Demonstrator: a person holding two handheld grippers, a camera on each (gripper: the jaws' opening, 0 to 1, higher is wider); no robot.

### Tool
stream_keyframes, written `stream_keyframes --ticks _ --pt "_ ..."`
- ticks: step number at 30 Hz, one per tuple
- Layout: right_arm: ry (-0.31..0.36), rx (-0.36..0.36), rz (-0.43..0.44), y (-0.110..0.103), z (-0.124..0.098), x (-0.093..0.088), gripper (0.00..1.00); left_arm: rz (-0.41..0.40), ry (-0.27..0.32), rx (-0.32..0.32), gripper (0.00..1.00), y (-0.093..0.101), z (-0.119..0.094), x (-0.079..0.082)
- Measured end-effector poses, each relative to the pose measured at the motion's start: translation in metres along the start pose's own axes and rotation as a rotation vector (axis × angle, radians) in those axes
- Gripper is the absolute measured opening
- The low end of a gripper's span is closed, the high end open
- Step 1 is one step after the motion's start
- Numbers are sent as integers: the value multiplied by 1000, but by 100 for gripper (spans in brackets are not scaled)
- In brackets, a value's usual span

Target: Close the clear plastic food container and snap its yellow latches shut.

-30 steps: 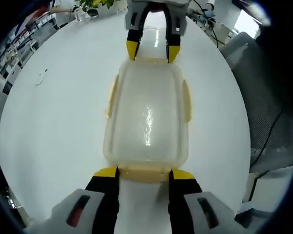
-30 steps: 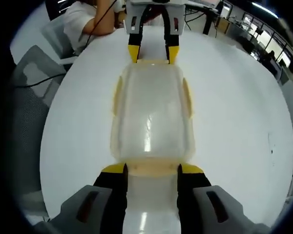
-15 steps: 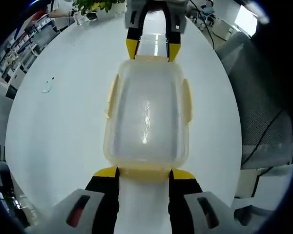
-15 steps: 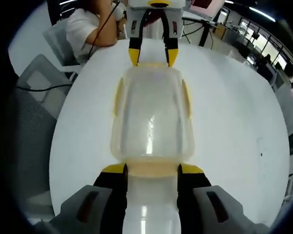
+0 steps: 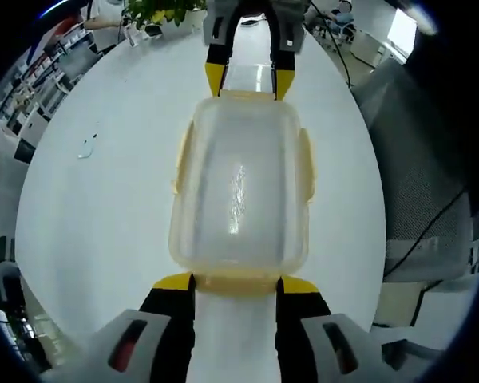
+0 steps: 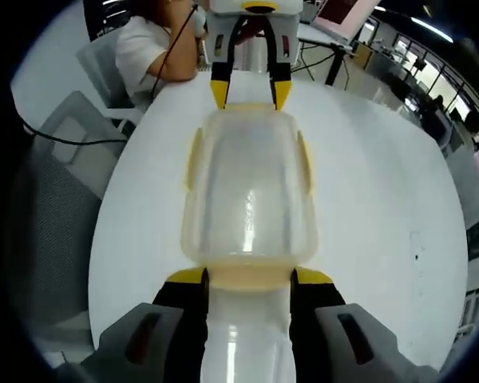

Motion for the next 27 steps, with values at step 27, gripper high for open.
stream_keyframes --ticks 27 --pt "10 14 -14 -5 -25 -52 36 -12 43 -3 33 11 9 52"
Point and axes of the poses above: the point that each gripper's makers call its tool centre point, and the gripper's own axes: z roughly forward along the fingers, y roughly to its right, x roughly out of its top, the point moved 7 cm from there along -z, roughly backward along the fingers, and after that the axes turned 4 degrees about x, right-handed, at the moved point
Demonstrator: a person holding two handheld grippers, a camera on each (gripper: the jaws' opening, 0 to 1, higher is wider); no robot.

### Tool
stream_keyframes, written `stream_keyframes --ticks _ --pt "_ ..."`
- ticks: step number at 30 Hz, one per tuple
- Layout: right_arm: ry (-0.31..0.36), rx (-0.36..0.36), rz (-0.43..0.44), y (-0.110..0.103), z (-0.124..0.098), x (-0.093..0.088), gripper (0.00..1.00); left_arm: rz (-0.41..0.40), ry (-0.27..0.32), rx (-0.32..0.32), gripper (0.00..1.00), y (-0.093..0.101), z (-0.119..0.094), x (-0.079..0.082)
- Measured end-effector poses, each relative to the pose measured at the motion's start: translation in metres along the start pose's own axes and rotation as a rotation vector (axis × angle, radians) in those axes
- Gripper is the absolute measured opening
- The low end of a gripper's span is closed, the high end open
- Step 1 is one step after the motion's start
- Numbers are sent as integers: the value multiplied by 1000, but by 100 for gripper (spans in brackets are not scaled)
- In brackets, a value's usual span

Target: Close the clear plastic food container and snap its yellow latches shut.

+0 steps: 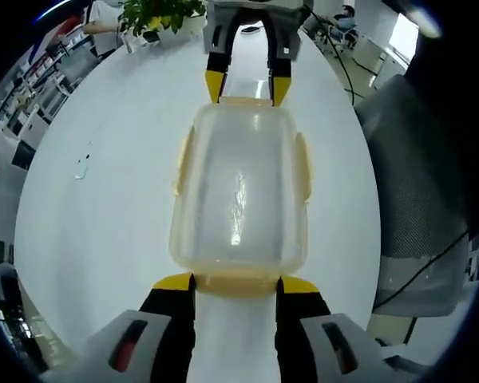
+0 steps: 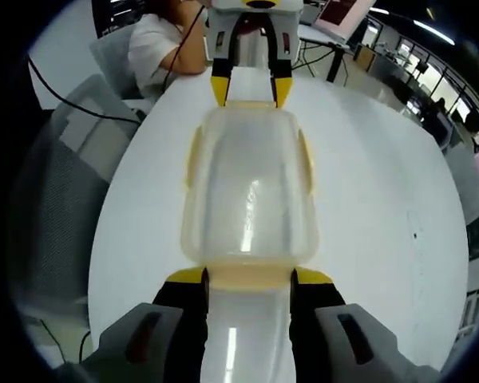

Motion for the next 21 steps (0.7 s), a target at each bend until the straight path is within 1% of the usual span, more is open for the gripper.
stream_keyframes --ticks 7,13,17,21 --pt "1 1 -4 0 -10 -16 36 -7 28 -7 33 1 5 17" --pt "12 -3 6 -3 -17 -29 36 9 51 -14 33 1 7 30" --pt "11 -7 9 -4 -22 -35 36 5 49 -22 33 2 12 38" --pt "6 -2 1 -7 -26 -46 36 -3 52 -27 33 7 17 46"
Point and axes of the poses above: the point that each gripper's makers call its tool centre point, and the gripper's own axes: z roughly forward along the fingers, y roughly to its right, x roughly out of its top, the point moved 7 cm from there along -z, roughly backward along the fingers, and after that the axes turned 4 degrees about x, right-handed, at the moved point
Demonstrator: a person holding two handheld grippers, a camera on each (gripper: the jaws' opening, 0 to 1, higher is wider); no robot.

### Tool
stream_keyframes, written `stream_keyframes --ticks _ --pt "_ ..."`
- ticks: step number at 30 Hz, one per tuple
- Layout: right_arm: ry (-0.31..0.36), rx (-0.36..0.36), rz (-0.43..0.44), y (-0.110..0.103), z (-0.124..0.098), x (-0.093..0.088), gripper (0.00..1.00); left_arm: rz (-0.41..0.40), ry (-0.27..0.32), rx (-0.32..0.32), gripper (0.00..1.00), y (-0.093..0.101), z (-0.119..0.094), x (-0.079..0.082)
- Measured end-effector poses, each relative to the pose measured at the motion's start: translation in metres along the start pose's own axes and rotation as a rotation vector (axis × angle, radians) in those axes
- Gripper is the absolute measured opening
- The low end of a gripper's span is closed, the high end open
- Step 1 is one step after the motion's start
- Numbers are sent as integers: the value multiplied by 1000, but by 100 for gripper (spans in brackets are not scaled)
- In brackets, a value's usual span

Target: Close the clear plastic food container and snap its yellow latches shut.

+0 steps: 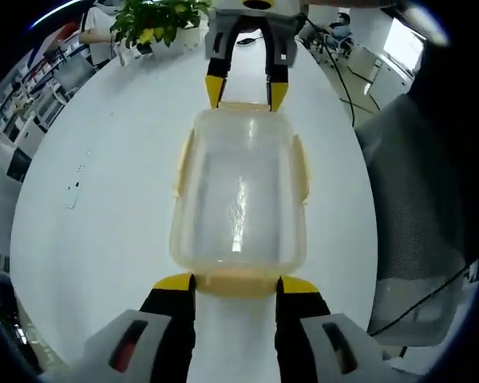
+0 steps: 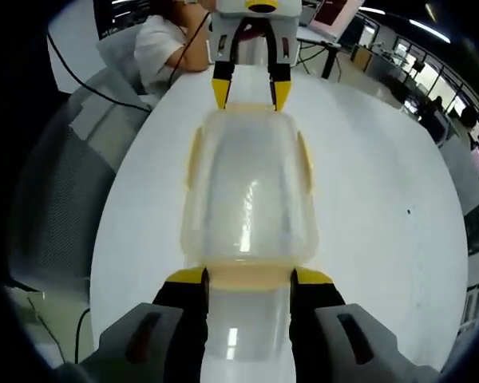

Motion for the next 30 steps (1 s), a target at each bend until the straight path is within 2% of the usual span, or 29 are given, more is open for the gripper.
stream_keyframes --ticks 9,16,30 --pt "3 -6 25 -3 -11 -25 36 15 42 -23 33 -2 10 25" --pt "-4 -21 42 -5 -17 -36 36 35 28 -23 33 -4 19 38" --pt "-5 -11 58 -8 -38 -74 36 41 68 -48 33 1 35 75"
Point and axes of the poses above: the point that each gripper's makers call its tool centre point, and the gripper's own axes: z roughly forward along the fingers, y roughly to its right, x roughly out of its top, the point moved 7 cm from there along -z, roughly backward along the fingers, and after that the axes turned 4 degrees about x, right-handed, at the moved point
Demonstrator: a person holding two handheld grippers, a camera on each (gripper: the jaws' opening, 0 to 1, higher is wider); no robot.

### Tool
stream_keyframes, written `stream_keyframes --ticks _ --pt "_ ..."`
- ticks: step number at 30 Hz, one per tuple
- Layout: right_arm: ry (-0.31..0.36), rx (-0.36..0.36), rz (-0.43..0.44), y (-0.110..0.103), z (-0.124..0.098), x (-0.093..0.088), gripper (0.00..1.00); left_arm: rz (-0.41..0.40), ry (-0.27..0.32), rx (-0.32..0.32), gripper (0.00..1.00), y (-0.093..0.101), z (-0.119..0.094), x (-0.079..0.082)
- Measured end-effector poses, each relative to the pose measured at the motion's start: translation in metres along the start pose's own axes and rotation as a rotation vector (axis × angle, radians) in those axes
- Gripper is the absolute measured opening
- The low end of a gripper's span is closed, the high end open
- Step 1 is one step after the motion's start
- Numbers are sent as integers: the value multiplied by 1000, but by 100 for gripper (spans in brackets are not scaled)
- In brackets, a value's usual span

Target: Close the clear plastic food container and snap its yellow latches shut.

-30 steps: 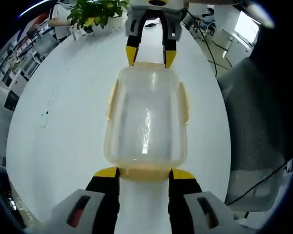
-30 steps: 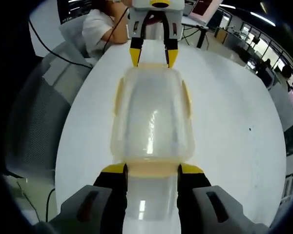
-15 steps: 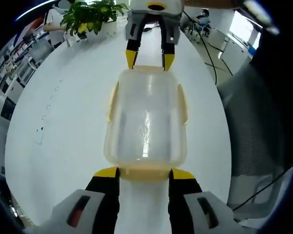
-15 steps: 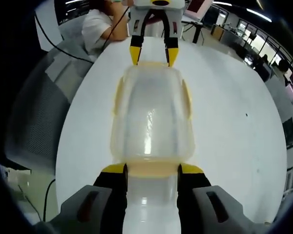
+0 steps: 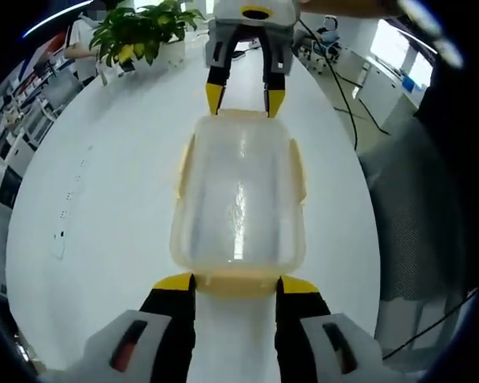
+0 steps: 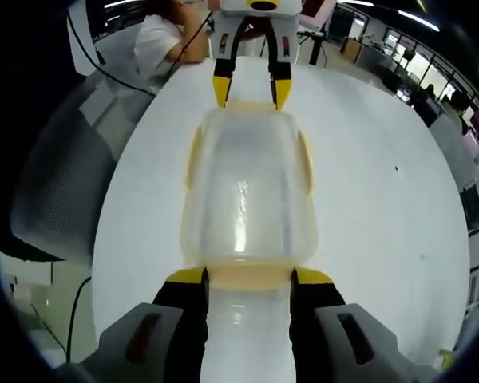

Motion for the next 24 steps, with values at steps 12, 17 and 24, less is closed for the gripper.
stream_keyframes --ticks 12,17,24 --pt "-28 -10 -7 -3 -10 -20 36 0 25 10 33 4 12 21" --pt "-45 -13 -2 -2 -15 -30 36 0 28 11 33 4 18 30" --pt "-58 -10 19 0 -20 -42 36 6 34 -3 33 1 25 42"
Point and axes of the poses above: the point that each gripper's makers call its tool centre point, and the gripper's own axes: z roughly forward along the fingers, y roughly to its right, x roughly out of its top, the point moved 7 cm from there along -z, roughly backward along the fingers, and after that the axes turned 4 degrees about x, right-handed, at the moved point
